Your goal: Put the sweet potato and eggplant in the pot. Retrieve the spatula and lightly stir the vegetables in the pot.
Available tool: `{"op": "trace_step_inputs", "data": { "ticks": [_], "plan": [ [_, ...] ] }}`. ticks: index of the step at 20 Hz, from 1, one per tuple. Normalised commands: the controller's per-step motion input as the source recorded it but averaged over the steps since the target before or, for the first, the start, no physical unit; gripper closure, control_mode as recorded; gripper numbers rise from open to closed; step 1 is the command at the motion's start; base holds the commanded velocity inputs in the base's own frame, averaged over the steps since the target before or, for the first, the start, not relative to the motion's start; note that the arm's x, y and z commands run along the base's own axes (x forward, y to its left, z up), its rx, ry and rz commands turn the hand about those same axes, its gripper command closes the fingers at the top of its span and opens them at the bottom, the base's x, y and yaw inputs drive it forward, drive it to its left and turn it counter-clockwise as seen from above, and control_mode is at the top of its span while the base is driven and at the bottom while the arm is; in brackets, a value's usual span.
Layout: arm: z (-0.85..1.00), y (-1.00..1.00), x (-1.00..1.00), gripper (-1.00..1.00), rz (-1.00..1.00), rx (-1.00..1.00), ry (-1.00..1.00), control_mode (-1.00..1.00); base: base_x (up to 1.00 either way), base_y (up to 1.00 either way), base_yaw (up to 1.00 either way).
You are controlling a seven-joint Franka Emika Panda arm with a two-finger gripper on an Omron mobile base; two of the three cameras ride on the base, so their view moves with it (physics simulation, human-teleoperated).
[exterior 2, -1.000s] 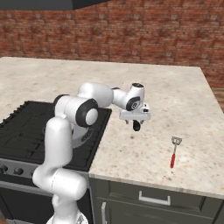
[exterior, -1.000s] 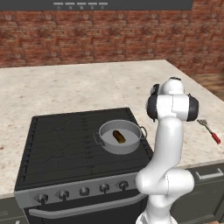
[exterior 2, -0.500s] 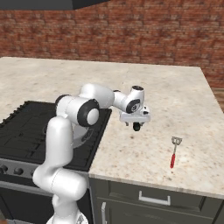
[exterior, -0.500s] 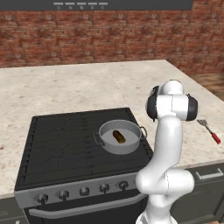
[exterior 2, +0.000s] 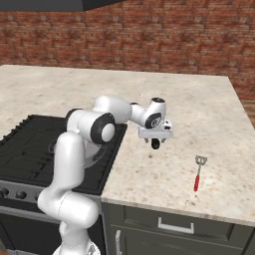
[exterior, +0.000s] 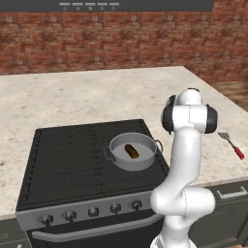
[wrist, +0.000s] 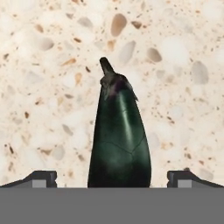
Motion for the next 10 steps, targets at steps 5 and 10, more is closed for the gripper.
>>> {"op": "trace_step_inputs", "data": {
  "ticks": [5, 10],
  "plan": [
    [-0.01, -0.06, 0.11, -1.00, 0.00, 0.00, 0.01, -1.00, 0.00, 0.00, 0.00],
    [-0.11, 0.00, 0.00, -1.00, 0.00, 0.00, 0.01, -1.00, 0.00, 0.00, 0.00]
  ]
}}
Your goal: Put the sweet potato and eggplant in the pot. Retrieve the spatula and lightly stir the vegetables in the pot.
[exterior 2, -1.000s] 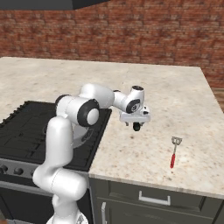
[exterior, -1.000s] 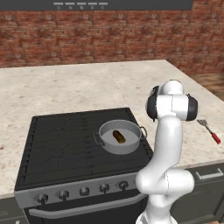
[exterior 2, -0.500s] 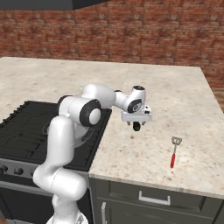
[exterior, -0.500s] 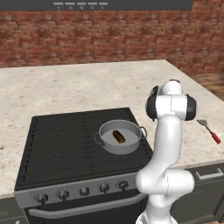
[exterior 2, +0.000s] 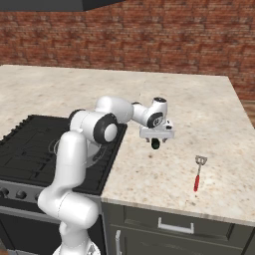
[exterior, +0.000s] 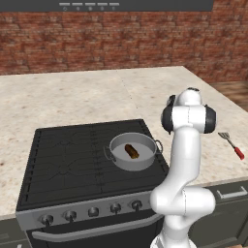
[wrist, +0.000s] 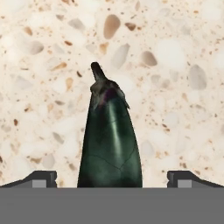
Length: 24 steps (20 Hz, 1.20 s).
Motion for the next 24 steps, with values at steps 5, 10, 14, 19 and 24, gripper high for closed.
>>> {"op": "trace_step_inputs", "data": {
  "ticks": [5, 10, 14, 19, 24],
  "plan": [
    [-0.24, 0.02, 0.00, -1.00, 0.00, 0.00, 0.00, -1.00, 0.00, 0.00, 0.00],
    [-0.26, 0.06, 0.00, -1.00, 0.00, 0.00, 0.00, -1.00, 0.00, 0.00, 0.00],
    [-0.01, 0.00, 0.00, 1.00, 0.00, 0.00, 0.02, -1.00, 0.00, 0.00, 0.00],
    [0.00, 0.00, 0.00, 1.00, 0.00, 0.00, 0.00, -1.00, 0.00, 0.00, 0.00],
    [0.00, 0.00, 0.00, 1.00, 0.00, 0.00, 0.00, -1.00, 0.00, 0.00, 0.00]
  ]
}}
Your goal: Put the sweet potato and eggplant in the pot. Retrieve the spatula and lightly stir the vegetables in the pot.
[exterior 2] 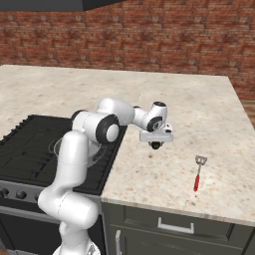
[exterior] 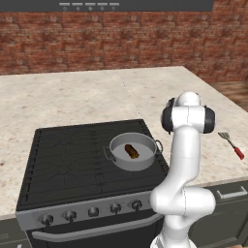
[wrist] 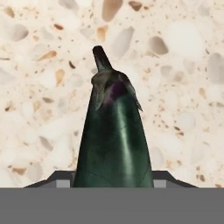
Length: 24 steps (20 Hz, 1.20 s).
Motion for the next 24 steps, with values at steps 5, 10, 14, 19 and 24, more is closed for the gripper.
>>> {"op": "trace_step_inputs", "data": {
  "ticks": [5, 10, 14, 19, 24],
  "plan": [
    [0.26, 0.00, -0.60, 1.00, 0.00, 0.00, -0.01, -1.00, 0.00, 0.00, 0.00],
    [0.51, 0.04, -0.93, 1.00, 0.00, 0.00, -0.03, -1.00, 0.00, 0.00, 0.00],
    [0.53, 0.16, -0.81, 1.00, 0.00, 0.00, 0.00, -1.00, 0.00, 0.00, 0.00],
    [0.37, 0.42, -0.73, 1.00, 0.00, 0.00, 0.00, -1.00, 0.00, 0.00, 0.00],
    [0.11, 0.57, -0.76, 1.00, 0.00, 0.00, 0.00, -1.00, 0.00, 0.00, 0.00]
  ]
}}
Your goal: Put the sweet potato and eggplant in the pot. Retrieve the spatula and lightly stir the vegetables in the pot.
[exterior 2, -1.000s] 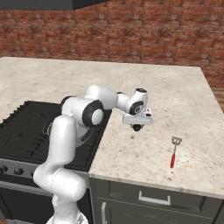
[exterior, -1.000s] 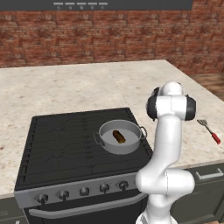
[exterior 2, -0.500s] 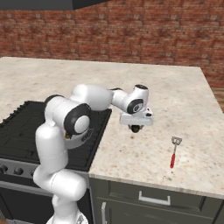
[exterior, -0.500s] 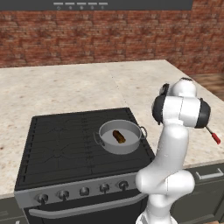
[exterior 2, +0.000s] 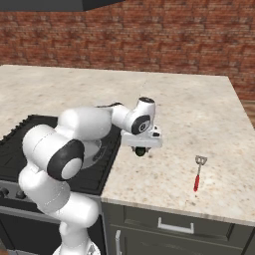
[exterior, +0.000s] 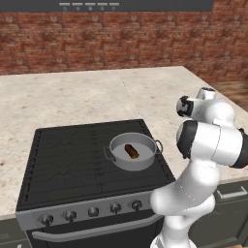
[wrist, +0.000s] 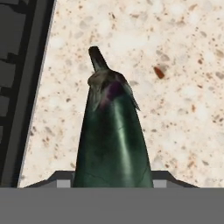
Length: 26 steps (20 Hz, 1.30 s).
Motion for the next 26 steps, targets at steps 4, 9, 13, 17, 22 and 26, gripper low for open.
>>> {"op": "trace_step_inputs", "data": {
  "ticks": [4, 9, 13, 17, 22, 26],
  "plan": [
    [0.19, 0.50, -0.88, 1.00, 0.00, 0.00, 0.00, -1.00, 0.00, 0.00, 0.00],
    [0.44, 0.47, -0.82, 1.00, 0.00, 0.00, 0.00, -1.00, 0.00, 0.00, 0.00],
    [0.57, 0.58, -0.53, 1.00, 0.00, 0.00, 0.00, -1.00, 0.00, 0.00, 0.00],
    [0.65, 0.75, -0.39, 1.00, 0.00, 0.00, 0.00, -1.00, 0.00, 0.00, 0.00],
    [0.53, 0.96, -0.10, 1.00, 0.00, 0.00, 0.00, -1.00, 0.00, 0.00, 0.00],
    [0.33, 1.00, 0.02, 1.00, 0.01, 0.00, 0.00, -1.00, 0.00, 0.00, 0.00]
  ]
}}
